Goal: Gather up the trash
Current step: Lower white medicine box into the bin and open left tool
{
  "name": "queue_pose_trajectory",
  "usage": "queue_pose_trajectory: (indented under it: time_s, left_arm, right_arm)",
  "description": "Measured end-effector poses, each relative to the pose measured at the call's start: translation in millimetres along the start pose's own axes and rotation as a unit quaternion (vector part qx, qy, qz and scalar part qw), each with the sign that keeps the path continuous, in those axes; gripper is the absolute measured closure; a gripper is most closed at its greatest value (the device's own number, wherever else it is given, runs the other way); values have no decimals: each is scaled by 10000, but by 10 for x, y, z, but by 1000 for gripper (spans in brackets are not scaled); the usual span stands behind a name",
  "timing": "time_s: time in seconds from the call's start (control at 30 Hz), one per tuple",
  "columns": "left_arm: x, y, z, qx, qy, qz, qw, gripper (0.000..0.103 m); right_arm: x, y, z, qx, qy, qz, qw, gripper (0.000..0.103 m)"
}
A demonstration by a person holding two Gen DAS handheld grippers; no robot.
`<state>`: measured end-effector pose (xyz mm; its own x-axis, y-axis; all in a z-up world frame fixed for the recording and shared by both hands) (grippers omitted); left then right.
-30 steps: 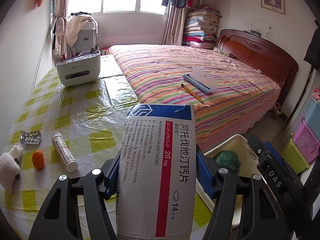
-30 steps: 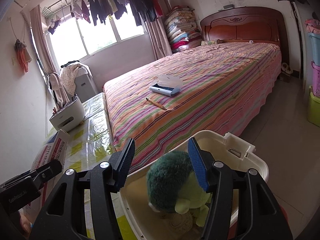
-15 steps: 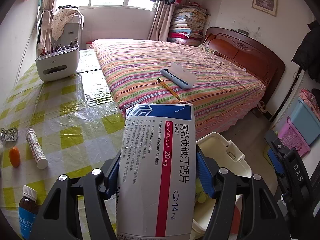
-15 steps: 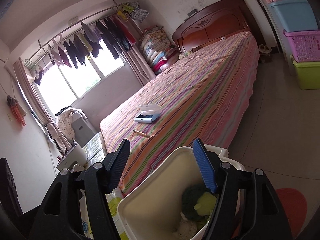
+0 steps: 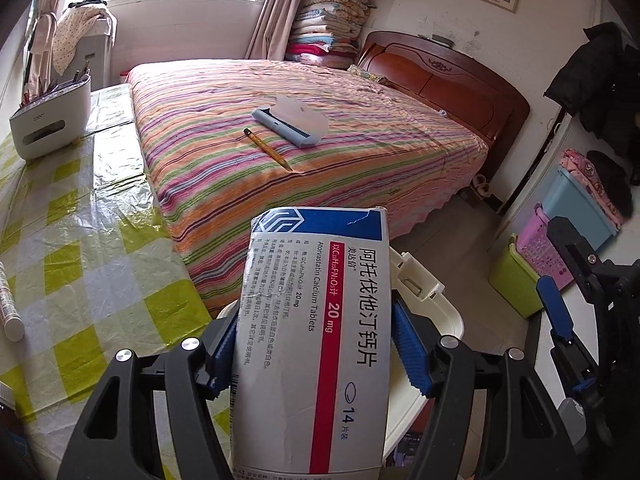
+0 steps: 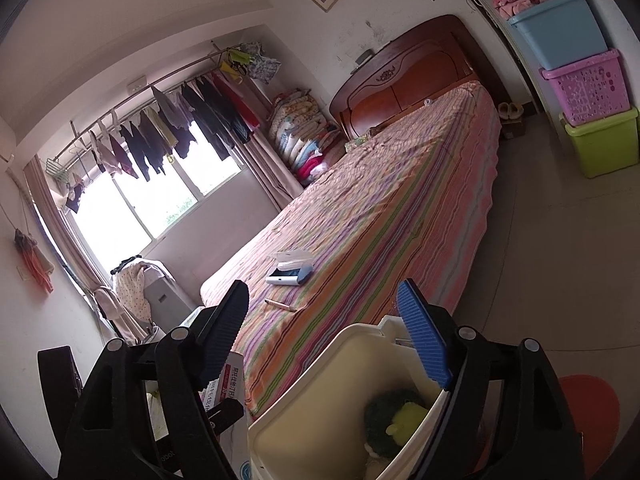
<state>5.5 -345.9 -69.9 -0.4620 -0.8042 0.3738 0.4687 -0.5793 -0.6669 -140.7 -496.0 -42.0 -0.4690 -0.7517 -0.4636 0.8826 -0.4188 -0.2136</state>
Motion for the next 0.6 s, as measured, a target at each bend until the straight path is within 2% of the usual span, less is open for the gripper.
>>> queue_pose_trajectory:
  time_s: [0.13,0.17,0.3,0.6]
  left_arm:
    - [89,53,-74,38,207,28,9998,33]
    - [103,57,-89,9,231,20,9997,29]
    - [67,-12,-52,206,130,23,9997,22]
    - [-280,-285,96,551,-337,222,9977,21]
  right_arm:
    - [-21,-30,-8,13,-1,67,10000,26]
    - [-18,-37,-11,17,-9,83,10000,26]
    - [-43,-50,-25,11,-43,138,9999,25]
    - [-167,-13,-75,-78,-218,213,9995,20]
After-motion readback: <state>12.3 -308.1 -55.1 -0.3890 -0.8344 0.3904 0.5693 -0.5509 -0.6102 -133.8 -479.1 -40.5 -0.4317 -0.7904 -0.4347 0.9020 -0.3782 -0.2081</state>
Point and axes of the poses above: each gripper's, at about its wrist camera, not at the fingertips, and y roughly the way its jaws point, x to its right, z to its top, the point moved 6 cm from there along y, roughly the way its jaws point, and after that the axes turned 10 degrees about -y, right-handed, at the moved point
